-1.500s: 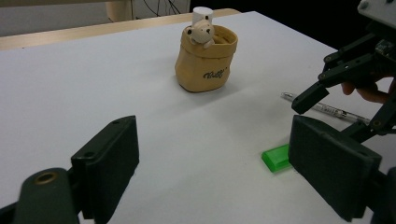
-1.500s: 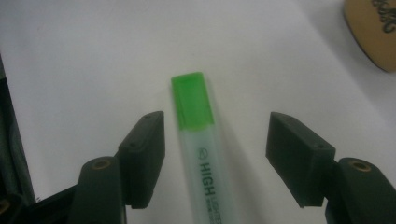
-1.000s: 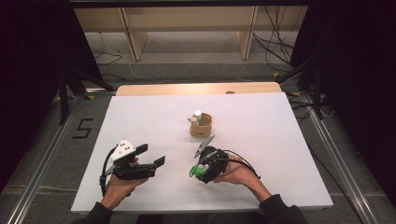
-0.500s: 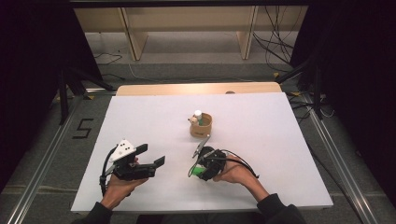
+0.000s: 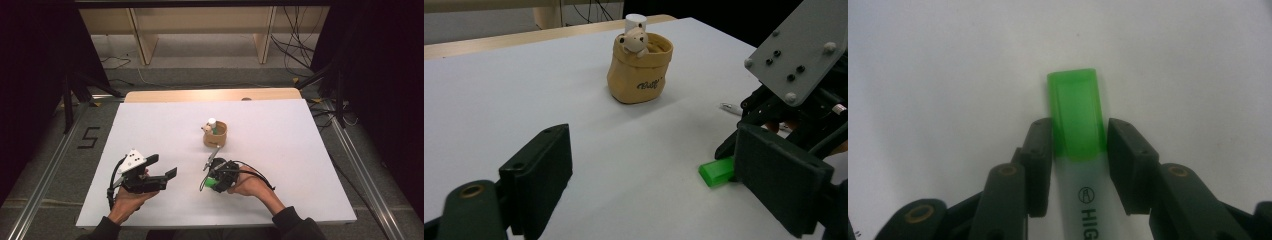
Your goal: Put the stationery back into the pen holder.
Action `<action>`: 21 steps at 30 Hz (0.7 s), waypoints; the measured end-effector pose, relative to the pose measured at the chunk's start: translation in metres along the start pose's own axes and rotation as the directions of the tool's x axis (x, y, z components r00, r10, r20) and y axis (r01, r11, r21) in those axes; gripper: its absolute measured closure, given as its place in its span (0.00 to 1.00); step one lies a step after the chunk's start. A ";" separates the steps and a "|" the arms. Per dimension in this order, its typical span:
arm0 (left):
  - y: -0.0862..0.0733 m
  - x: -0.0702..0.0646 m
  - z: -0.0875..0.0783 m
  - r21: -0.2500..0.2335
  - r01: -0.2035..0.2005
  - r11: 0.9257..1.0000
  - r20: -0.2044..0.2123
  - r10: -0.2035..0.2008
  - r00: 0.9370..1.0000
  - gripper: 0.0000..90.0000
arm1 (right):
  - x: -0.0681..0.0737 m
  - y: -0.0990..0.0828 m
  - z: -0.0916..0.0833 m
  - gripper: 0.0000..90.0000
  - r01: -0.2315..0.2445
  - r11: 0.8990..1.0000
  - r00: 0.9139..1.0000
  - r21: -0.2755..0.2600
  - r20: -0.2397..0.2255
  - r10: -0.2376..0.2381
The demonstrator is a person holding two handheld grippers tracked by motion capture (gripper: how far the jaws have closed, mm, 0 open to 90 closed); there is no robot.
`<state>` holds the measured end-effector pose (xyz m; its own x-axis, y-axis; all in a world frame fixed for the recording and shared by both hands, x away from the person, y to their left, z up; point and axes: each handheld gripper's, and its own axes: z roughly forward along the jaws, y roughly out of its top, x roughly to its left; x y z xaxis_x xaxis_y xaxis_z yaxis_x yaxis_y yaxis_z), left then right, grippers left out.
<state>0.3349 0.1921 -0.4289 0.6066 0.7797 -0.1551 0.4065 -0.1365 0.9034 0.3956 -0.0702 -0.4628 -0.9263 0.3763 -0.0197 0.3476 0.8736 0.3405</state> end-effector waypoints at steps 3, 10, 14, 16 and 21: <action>0.000 0.000 0.000 -0.001 -0.001 1.000 0.000 0.001 1.000 0.17 | 0.000 0.002 0.000 0.74 0.011 1.000 1.000 0.010 -0.003 -0.011; 0.000 0.000 0.000 -0.003 0.002 1.000 -0.001 -0.002 1.000 0.17 | 0.000 0.002 -0.002 0.74 0.018 1.000 1.000 -0.008 0.002 -0.018; 0.000 0.000 -0.001 -0.007 0.002 1.000 -0.004 -0.002 1.000 0.17 | -0.004 0.000 -0.011 0.75 -0.016 0.998 1.000 -0.054 -0.001 0.016; 0.000 0.001 -0.001 -0.007 0.001 1.000 -0.006 -0.001 1.000 0.17 | -0.009 -0.002 -0.017 0.75 -0.025 0.995 1.000 -0.097 -0.016 0.023; 0.001 0.001 -0.001 -0.010 0.005 1.000 -0.008 -0.005 1.000 0.17 | -0.020 -0.008 -0.032 0.75 -0.084 0.973 0.996 -0.216 -0.054 0.074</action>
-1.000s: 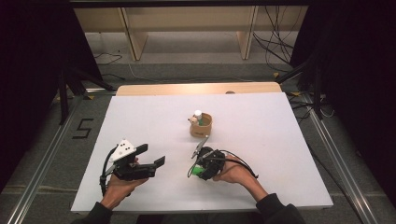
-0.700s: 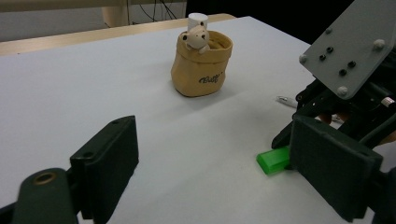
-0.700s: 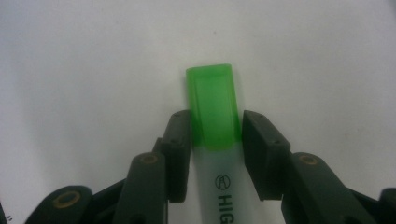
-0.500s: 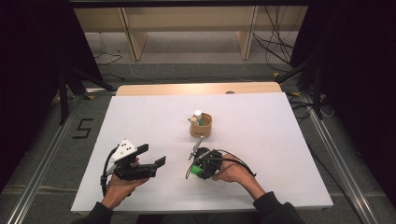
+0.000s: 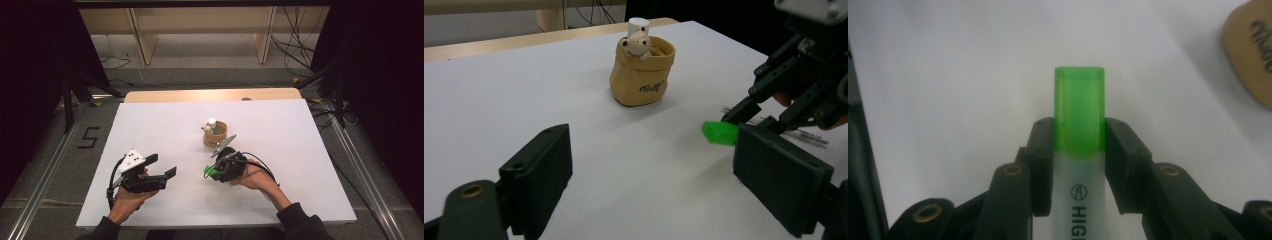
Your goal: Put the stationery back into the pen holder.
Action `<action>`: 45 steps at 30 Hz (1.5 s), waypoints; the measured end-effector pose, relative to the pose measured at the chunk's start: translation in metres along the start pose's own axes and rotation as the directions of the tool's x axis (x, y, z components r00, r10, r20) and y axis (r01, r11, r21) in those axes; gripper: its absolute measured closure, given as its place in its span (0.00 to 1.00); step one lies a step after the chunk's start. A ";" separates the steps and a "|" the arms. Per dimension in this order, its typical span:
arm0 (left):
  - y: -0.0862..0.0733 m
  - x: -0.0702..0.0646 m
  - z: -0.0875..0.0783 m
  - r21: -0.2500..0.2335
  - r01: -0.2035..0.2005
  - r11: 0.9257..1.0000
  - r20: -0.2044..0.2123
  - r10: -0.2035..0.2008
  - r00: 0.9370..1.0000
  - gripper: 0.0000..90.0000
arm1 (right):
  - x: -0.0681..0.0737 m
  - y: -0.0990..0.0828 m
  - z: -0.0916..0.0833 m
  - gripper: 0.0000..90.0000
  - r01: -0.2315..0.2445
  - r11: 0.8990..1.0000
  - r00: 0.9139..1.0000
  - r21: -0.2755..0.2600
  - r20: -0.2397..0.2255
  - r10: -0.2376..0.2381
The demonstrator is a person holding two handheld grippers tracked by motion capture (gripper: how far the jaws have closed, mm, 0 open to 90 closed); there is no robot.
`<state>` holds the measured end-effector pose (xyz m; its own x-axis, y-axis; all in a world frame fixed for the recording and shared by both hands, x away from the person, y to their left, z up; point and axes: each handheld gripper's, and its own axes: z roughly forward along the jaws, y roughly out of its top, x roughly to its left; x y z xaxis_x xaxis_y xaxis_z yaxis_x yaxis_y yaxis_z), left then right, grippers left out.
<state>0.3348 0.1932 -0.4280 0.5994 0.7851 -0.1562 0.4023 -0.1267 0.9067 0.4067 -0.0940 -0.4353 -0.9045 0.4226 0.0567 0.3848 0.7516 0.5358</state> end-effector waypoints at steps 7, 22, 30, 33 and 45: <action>0.000 0.000 0.000 -0.006 0.002 1.000 -0.004 -0.002 1.000 0.17 | -0.010 0.000 -0.021 0.75 -0.101 0.972 0.995 -0.214 -0.015 0.100; 0.000 0.001 0.000 -0.006 0.014 1.000 -0.006 -0.014 1.000 0.17 | -0.025 -0.006 -0.044 0.75 -0.199 0.873 0.970 -0.445 0.039 0.241; 0.000 0.002 0.000 -0.015 0.022 1.000 -0.011 -0.022 1.000 0.17 | -0.039 -0.003 -0.055 0.75 -0.222 0.825 0.950 -0.520 0.075 0.303; 0.000 0.002 0.000 -0.014 0.025 1.000 -0.012 -0.025 1.000 0.17 | -0.044 -0.001 -0.055 0.74 -0.226 0.815 0.946 -0.534 0.081 0.315; 0.000 0.003 -0.001 -0.015 0.029 0.999 -0.011 -0.029 1.000 0.17 | -0.063 0.021 -0.054 0.74 -0.239 0.772 0.919 -0.589 0.120 0.376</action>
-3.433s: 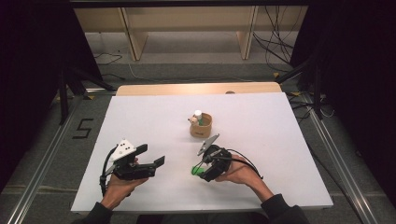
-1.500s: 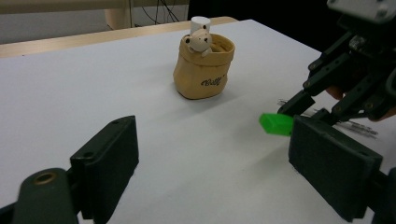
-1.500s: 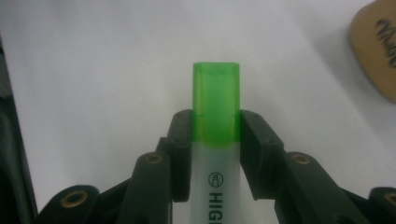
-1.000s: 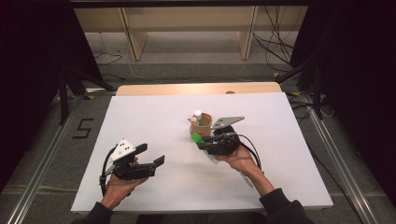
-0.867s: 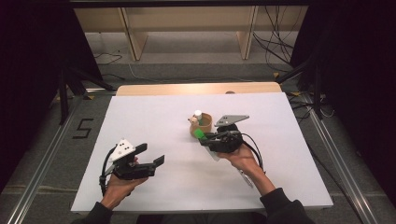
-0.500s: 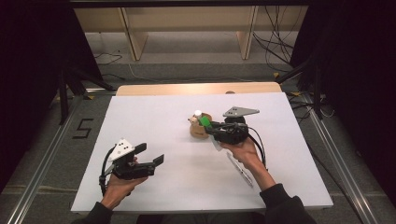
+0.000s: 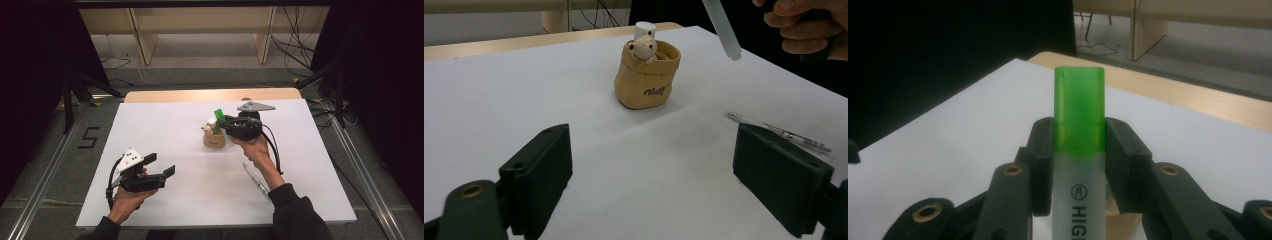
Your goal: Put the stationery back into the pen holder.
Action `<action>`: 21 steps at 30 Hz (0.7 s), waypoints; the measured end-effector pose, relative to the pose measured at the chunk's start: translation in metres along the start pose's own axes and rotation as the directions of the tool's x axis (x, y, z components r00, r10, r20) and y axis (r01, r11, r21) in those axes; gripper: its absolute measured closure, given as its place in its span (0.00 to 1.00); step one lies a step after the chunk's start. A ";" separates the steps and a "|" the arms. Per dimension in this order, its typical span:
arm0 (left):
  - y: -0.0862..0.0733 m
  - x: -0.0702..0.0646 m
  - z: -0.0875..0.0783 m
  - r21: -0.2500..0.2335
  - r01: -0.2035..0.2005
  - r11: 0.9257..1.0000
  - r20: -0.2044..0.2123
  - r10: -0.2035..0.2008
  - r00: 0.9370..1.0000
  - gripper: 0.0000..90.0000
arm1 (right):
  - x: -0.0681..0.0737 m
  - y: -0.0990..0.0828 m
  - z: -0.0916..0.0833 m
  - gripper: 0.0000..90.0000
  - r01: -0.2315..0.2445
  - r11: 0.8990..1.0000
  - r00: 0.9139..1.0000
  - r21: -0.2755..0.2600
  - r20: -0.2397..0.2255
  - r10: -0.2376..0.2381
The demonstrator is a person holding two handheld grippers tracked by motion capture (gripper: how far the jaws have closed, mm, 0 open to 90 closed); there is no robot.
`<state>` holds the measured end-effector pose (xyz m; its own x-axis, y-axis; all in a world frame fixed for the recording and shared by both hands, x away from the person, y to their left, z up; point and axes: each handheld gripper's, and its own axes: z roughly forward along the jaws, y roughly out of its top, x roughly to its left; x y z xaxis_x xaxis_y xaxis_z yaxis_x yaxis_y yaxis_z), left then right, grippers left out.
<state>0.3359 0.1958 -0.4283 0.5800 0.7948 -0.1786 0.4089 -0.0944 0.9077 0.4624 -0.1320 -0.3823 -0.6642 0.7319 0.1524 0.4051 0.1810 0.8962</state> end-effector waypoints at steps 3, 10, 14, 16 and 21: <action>0.000 0.000 0.000 0.000 -0.001 1.000 0.001 0.001 1.000 0.17 | -0.002 0.003 0.006 0.74 -0.008 1.000 1.000 -0.014 0.014 0.008; 0.000 -0.001 0.000 -0.001 -0.003 1.000 0.003 0.003 1.000 0.17 | -0.006 0.009 0.022 0.74 -0.026 0.999 0.999 -0.033 0.034 0.028; 0.000 0.000 0.000 -0.002 0.001 1.000 0.003 -0.001 1.000 0.17 | -0.010 0.011 0.030 0.74 -0.042 0.998 0.998 -0.045 0.049 0.044; 0.000 0.000 0.000 -0.002 0.001 1.000 0.004 -0.001 1.000 0.17 | -0.012 0.012 0.034 0.74 -0.048 0.998 0.997 -0.049 0.059 0.051; 0.000 0.000 0.000 -0.002 -0.002 1.000 0.005 0.002 1.000 0.17 | -0.017 0.013 0.042 0.74 -0.082 0.995 0.994 -0.057 0.072 0.086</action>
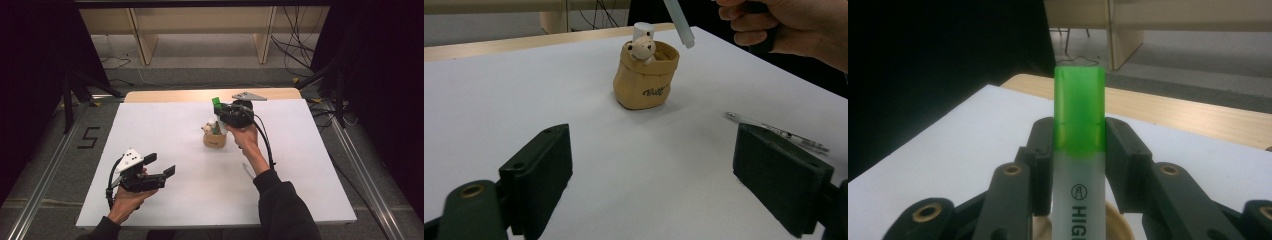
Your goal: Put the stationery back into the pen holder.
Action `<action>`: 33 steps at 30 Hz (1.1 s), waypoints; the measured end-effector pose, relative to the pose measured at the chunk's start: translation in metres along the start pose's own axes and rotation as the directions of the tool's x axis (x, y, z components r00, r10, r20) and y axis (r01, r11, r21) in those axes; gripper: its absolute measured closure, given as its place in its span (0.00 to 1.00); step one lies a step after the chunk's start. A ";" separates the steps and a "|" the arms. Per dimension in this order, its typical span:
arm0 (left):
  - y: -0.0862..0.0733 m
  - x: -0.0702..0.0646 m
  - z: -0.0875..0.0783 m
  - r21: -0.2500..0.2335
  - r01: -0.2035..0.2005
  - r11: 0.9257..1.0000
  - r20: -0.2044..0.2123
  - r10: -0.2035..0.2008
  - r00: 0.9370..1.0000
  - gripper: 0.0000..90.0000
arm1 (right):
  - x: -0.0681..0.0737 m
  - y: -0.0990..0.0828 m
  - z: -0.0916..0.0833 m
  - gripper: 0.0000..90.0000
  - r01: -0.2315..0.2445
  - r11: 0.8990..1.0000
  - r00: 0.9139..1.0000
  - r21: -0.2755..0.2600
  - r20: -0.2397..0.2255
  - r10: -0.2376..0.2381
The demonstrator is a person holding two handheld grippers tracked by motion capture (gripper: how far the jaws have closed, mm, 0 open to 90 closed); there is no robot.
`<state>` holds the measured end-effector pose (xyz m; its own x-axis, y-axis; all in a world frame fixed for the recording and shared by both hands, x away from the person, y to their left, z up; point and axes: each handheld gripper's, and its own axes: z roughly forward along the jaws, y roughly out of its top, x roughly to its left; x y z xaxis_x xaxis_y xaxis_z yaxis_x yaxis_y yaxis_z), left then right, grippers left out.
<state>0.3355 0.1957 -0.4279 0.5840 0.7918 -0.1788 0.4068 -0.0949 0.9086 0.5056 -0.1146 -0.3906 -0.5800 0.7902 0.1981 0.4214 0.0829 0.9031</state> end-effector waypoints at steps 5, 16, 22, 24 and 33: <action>0.000 0.001 -0.001 0.003 -0.004 1.000 0.001 0.004 1.000 0.17 | -0.001 0.000 0.007 0.74 -0.009 1.000 1.000 -0.007 0.017 0.009; 0.000 0.000 -0.001 0.001 -0.002 1.000 0.003 0.002 1.000 0.17 | -0.002 -0.006 0.019 0.74 -0.014 1.000 0.999 -0.003 0.039 0.014; 0.000 0.000 -0.001 0.000 -0.004 1.000 0.003 0.004 1.000 0.17 | -0.003 -0.009 0.023 0.74 -0.015 1.000 0.999 0.002 0.044 0.015; 0.000 0.000 -0.001 0.000 -0.003 1.000 0.003 0.003 1.000 0.17 | -0.003 -0.010 0.024 0.74 -0.011 1.000 0.999 0.002 0.046 0.011; 0.000 0.000 -0.001 -0.001 -0.004 1.000 0.005 0.004 1.000 0.17 | -0.006 -0.015 0.030 0.74 -0.015 1.000 0.998 0.017 0.059 0.014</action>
<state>0.3348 0.1963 -0.4271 0.5888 0.7886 -0.1770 0.4038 -0.0974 0.9096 0.5238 -0.1021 -0.4164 -0.5321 0.8255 0.1882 0.4422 0.0814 0.8932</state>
